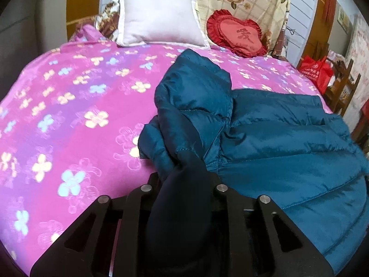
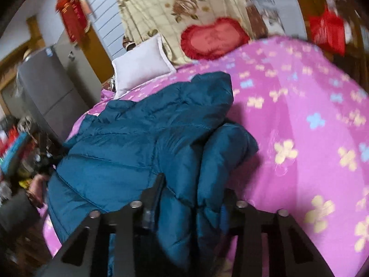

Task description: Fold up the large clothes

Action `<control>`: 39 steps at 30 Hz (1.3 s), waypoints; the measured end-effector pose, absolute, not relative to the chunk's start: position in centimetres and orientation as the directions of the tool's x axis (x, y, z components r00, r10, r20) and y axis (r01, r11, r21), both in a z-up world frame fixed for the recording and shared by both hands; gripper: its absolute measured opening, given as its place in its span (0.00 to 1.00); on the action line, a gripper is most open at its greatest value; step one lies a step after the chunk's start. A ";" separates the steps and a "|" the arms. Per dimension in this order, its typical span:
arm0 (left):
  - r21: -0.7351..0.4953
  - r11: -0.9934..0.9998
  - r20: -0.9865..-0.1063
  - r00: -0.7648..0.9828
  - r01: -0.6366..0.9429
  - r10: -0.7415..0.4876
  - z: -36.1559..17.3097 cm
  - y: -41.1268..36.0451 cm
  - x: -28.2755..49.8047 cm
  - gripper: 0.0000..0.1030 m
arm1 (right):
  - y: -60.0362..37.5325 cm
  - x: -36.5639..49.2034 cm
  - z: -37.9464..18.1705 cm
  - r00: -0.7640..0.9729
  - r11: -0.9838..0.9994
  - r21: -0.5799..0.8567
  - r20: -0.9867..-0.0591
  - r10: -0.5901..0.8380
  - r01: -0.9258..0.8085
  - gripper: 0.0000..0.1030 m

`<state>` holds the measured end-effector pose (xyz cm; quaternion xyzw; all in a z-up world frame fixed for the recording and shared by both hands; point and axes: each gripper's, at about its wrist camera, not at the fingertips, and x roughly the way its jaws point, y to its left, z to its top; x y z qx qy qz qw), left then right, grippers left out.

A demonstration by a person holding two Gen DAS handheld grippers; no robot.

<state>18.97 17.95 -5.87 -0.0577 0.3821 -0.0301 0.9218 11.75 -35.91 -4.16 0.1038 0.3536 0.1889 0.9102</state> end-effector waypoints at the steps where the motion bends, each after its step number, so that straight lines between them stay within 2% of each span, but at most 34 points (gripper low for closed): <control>1: -0.115 0.993 -0.698 0.711 0.006 -0.085 -5.5 17.8 18.8 0.16 | -35.7 11.2 -3.7 0.691 0.913 0.305 -0.598 0.405 -0.271 0.30; 9: -0.065 0.998 -0.649 0.760 -0.012 -0.034 -0.1 17.5 15.3 0.12 | -34.5 8.0 1.0 0.780 0.946 0.215 -0.537 0.321 -0.242 0.25; 13: -0.074 0.997 -0.653 0.755 0.015 -0.060 3.4 17.9 11.6 0.12 | -33.8 5.7 3.4 0.777 0.950 0.161 -0.547 0.311 -0.267 0.25; 18: -0.113 0.992 -0.659 0.743 0.060 -0.120 5.1 18.0 6.1 0.12 | -34.4 2.0 6.5 0.774 0.948 0.092 -0.557 0.301 -0.303 0.25; 22: -0.168 0.984 -0.659 0.735 0.065 -0.161 4.0 17.5 4.0 0.12 | -35.2 0.7 7.2 0.777 0.945 0.033 -0.559 0.288 -0.327 0.25; 26: -0.220 0.975 -0.669 0.722 0.034 -0.176 1.8 17.1 5.1 0.12 | -35.9 1.4 5.6 0.777 0.947 0.030 -0.564 0.281 -0.321 0.25; 29: -0.196 0.980 -0.648 0.747 0.023 -0.147 0.2 16.3 6.4 0.13 | -36.7 3.6 2.2 0.747 0.957 0.059 -0.612 0.260 -0.284 0.25; 31: -0.173 0.985 -0.680 0.720 0.025 -0.138 -1.7 16.0 7.8 0.15 | -37.4 4.9 -0.7 0.704 0.964 0.096 -0.666 0.246 -0.247 0.25; 33: -0.208 0.978 -0.734 0.660 0.008 -0.161 -4.0 16.5 9.4 0.23 | -38.4 5.5 -2.8 0.676 0.969 0.140 -0.696 0.243 -0.204 0.29; 35: -0.222 0.975 -0.742 0.649 -0.001 -0.168 -5.1 16.8 10.0 0.25 | -39.3 5.3 -3.1 0.681 0.967 0.186 -0.686 0.255 -0.174 0.29; 39: -0.221 0.975 -0.722 0.669 0.016 -0.175 -5.3 16.3 10.7 0.25 | -39.9 5.2 -3.0 0.682 0.976 0.181 -0.699 0.217 -0.124 0.28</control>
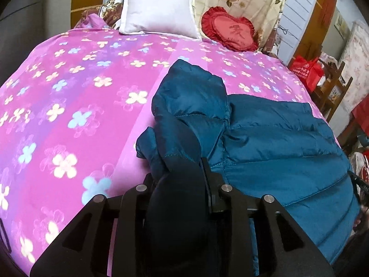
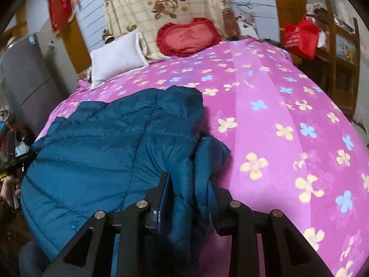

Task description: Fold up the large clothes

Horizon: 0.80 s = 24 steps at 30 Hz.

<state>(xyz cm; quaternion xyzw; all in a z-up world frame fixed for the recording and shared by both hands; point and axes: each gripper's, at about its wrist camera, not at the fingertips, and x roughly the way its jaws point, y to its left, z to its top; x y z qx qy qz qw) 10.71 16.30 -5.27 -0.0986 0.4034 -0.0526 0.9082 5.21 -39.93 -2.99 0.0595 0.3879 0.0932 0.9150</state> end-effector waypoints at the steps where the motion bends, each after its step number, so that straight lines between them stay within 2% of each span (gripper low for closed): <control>1: -0.217 0.976 -0.722 0.671 0.017 -0.172 -5.2 16.2 10.8 0.25 | -39.9 5.2 -3.1 0.681 0.979 0.167 -0.704 0.199 -0.114 0.28; 7: -0.207 0.978 -0.710 0.684 0.026 -0.168 -5.6 16.2 12.4 0.26 | -39.3 5.7 -3.9 0.676 0.988 0.136 -0.721 0.152 -0.078 0.28; 9: -0.193 0.981 -0.721 0.675 0.021 -0.157 -5.8 16.1 13.0 0.36 | -39.4 5.7 -3.6 0.690 0.991 0.122 -0.712 0.129 -0.060 0.29; 11: -0.221 0.975 -0.736 0.655 0.009 -0.173 -6.0 16.7 13.2 0.44 | -39.3 5.4 -3.1 0.693 0.993 0.111 -0.713 0.108 -0.041 0.37; 12: -0.243 0.970 -0.737 0.648 0.011 -0.193 -6.1 17.1 13.1 0.51 | -39.4 5.2 -2.6 0.681 0.994 0.111 -0.726 0.096 -0.023 0.50; 13: -0.284 0.959 -0.741 0.630 0.018 -0.232 -6.0 17.8 13.1 0.55 | -39.3 5.0 -2.3 0.672 0.993 0.118 -0.734 0.102 -0.021 0.57; 14: -0.310 0.951 -0.745 0.618 0.016 -0.253 -5.9 18.6 13.0 0.60 | -39.2 4.5 -1.7 0.665 0.991 0.132 -0.737 0.119 -0.031 0.58; 15: -0.325 0.946 -0.739 0.620 0.011 -0.262 -5.6 19.3 12.8 0.60 | -39.0 3.7 -0.8 0.674 0.991 0.129 -0.728 0.122 -0.039 0.59; 17: -0.353 0.936 -0.716 0.645 -0.003 -0.268 -4.4 21.2 11.9 0.60 | -38.3 2.1 1.0 0.701 0.994 0.104 -0.706 0.103 -0.041 0.67; 19: -0.338 0.941 -0.708 0.664 -0.018 -0.241 -2.9 22.3 10.4 0.61 | -36.9 -0.1 3.0 0.737 0.997 0.067 -0.671 0.076 -0.042 0.90; 21: -0.250 0.968 -0.692 0.703 -0.017 -0.166 -1.1 21.6 8.0 0.61 | -35.2 -1.9 4.4 0.769 0.997 0.054 -0.634 0.080 -0.059 0.93; 24: -0.213 0.974 -0.643 0.740 0.078 -0.200 0.4 19.0 4.4 0.61 | -32.6 -3.8 5.0 0.793 0.986 0.105 -0.585 0.168 -0.131 0.94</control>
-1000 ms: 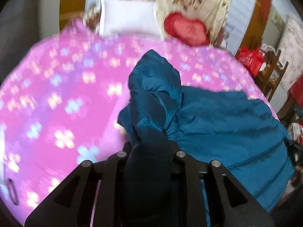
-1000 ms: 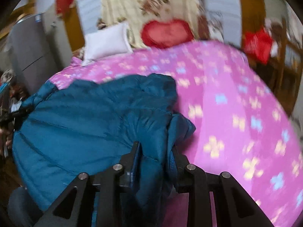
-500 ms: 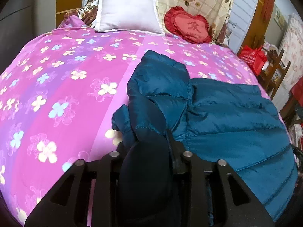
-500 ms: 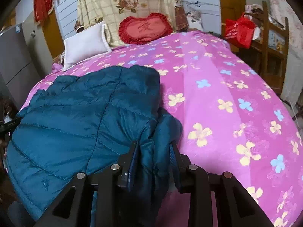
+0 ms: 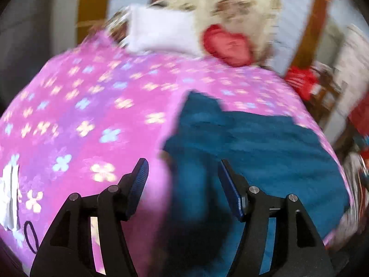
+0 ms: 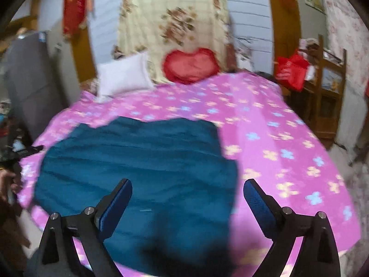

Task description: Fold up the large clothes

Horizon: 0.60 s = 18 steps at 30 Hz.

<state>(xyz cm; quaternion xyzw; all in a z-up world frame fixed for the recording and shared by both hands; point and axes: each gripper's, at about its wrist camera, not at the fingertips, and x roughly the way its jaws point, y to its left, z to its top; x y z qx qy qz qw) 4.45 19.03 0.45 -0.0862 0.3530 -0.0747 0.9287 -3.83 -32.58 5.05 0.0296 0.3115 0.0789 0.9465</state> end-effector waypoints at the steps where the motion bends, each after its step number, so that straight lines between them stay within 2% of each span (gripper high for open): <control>1: -0.208 0.970 -0.619 0.750 0.130 -0.233 0.8 17.7 3.0 0.61 | -31.8 -4.0 4.8 0.790 0.981 0.124 -0.582 0.191 -0.146 0.94; 4: -0.186 0.956 -0.630 0.719 0.228 -0.294 -0.3 13.4 0.9 0.66 | -27.9 -3.6 2.5 0.747 0.972 0.120 -0.623 0.231 -0.201 0.94; 6: -0.139 0.967 -0.693 0.676 0.215 -0.250 -2.8 11.2 1.4 0.66 | -25.8 -2.5 0.4 0.716 0.981 0.056 -0.676 0.174 -0.186 0.94; 7: -0.122 0.973 -0.714 0.663 0.196 -0.223 -4.0 10.7 1.8 0.67 | -25.3 -1.8 -0.8 0.691 0.983 0.040 -0.706 0.153 -0.177 1.00; 8: -0.126 0.975 -0.720 0.660 0.181 -0.215 -4.8 10.4 2.0 0.68 | -25.1 -1.1 -2.4 0.657 0.985 0.047 -0.740 0.146 -0.166 1.00; 10: -0.141 0.979 -0.707 0.677 0.147 -0.204 -5.3 10.1 1.9 0.70 | -25.9 -1.1 -3.4 0.669 0.983 0.118 -0.720 0.184 -0.144 1.00; 12: -0.134 0.981 -0.705 0.683 0.138 -0.192 -5.4 9.7 1.8 0.78 | -26.3 -1.0 -3.3 0.667 0.980 0.138 -0.719 0.198 -0.143 1.00; 16: -0.120 0.985 -0.699 0.694 0.123 -0.172 -5.3 9.4 1.8 0.79 | -26.6 -1.2 -3.4 0.670 0.978 0.163 -0.712 0.209 -0.131 1.00; 18: -0.160 0.981 -0.693 0.696 0.109 -0.191 -5.3 9.9 1.7 0.81 | -26.5 -1.3 -3.3 0.678 0.978 0.176 -0.707 0.202 -0.108 1.00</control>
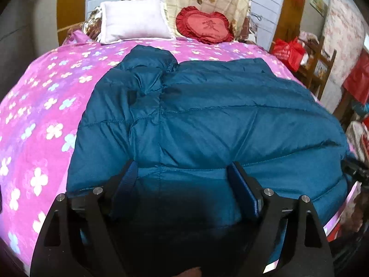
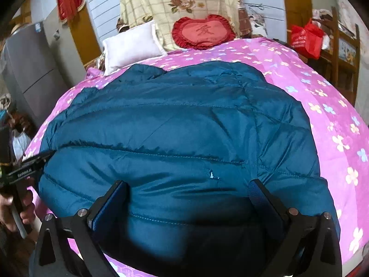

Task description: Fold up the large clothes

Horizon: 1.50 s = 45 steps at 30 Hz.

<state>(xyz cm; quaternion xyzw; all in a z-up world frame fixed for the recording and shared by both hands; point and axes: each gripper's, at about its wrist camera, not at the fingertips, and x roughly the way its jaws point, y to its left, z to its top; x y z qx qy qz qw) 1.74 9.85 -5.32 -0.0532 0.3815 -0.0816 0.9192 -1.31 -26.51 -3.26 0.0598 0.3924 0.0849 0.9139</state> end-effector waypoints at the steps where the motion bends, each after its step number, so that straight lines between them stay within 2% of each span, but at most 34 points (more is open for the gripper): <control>1: -0.187 0.977 -0.688 0.695 0.106 -0.207 -5.5 10.2 2.0 0.82 | -26.5 -1.3 -3.2 0.679 0.979 0.177 -0.707 0.197 -0.099 1.00; 4: -0.233 0.966 -0.680 0.690 0.116 -0.247 -5.5 10.2 2.1 0.91 | -26.1 -1.3 -3.3 0.683 0.983 0.155 -0.707 0.180 -0.099 1.00; 8: -0.223 0.970 -0.705 0.672 0.092 -0.226 -5.3 9.7 2.2 0.92 | -25.9 -1.4 -3.4 0.685 0.986 0.141 -0.709 0.167 -0.094 1.00; 11: -0.205 0.975 -0.718 0.664 0.082 -0.207 -5.4 9.1 2.6 0.98 | -25.5 -1.4 -3.5 0.685 0.989 0.118 -0.713 0.150 -0.093 1.00; 12: -0.166 0.983 -0.727 0.663 0.080 -0.177 -5.4 8.4 2.7 0.99 | -25.4 -1.4 -3.5 0.685 0.990 0.105 -0.715 0.140 -0.093 1.00; 14: -0.143 0.987 -0.749 0.644 0.068 -0.153 -5.4 8.2 3.0 0.99 | -25.1 -1.4 -3.6 0.682 0.992 0.089 -0.720 0.125 -0.089 1.00; 18: -0.187 0.980 -0.789 0.585 0.062 -0.188 -4.0 8.9 2.4 0.99 | -25.3 -1.5 -2.6 0.668 0.991 0.115 -0.732 0.134 -0.072 1.00; 23: -0.089 0.991 -0.719 0.683 0.097 -0.131 1.9 9.7 -3.5 0.99 | -24.9 -6.7 2.4 0.708 0.978 0.195 -0.682 0.185 -0.068 1.00; 28: -0.087 0.995 -0.714 0.693 0.052 -0.099 4.6 10.7 -7.9 0.99 | -23.8 -13.7 6.5 0.751 0.993 0.118 -0.654 0.090 -0.017 1.00; 33: -0.126 0.990 -0.761 0.635 0.058 -0.134 4.2 10.0 -11.6 0.99 | -23.0 -20.2 8.2 0.776 0.996 0.089 -0.629 0.049 0.009 1.00; 36: -0.118 0.989 -0.760 0.634 0.087 -0.146 4.0 8.5 -13.9 0.99 | -22.6 -22.3 8.3 0.775 0.997 0.074 -0.632 0.022 0.032 1.00; 45: -0.077 0.987 -0.781 0.607 0.138 -0.146 1.8 6.0 -16.8 0.99 | -21.6 -24.2 7.3 0.755 0.997 0.047 -0.656 -0.015 0.061 1.00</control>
